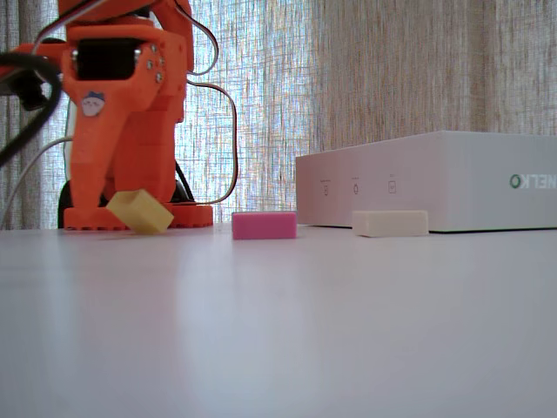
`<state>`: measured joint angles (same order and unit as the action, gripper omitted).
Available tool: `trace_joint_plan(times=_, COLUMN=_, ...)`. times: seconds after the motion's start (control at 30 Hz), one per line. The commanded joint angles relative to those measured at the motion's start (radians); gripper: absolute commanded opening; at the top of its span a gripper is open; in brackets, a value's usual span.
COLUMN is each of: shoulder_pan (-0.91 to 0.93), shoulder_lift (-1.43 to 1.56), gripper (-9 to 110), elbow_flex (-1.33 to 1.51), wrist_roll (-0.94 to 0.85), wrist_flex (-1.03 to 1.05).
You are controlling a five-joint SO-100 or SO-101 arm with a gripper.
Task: Grasp the yellow cuboid and put it in the bin.
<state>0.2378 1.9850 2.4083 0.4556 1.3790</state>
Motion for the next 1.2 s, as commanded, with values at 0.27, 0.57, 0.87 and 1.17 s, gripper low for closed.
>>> trace_joint_plan(times=0.27, shoulder_pan=-0.104, shoulder_lift=0.051, gripper=36, elbow_flex=-0.057, wrist_roll=0.069, wrist_flex=0.077)
trace_joint_plan(times=0.57, shoulder_pan=-0.117, shoulder_lift=0.066, gripper=31, elbow_flex=0.055, wrist_roll=0.005, wrist_flex=0.009)
trace_joint_plan(times=0.87, shoulder_pan=-0.13, shoulder_lift=0.023, gripper=29, elbow_flex=0.1, wrist_roll=0.052, wrist_flex=-0.055)
trace_joint_plan(times=1.17, shoulder_pan=-0.009, shoulder_lift=-0.089, gripper=6, elbow_flex=0.101, wrist_roll=0.146, wrist_flex=-0.089)
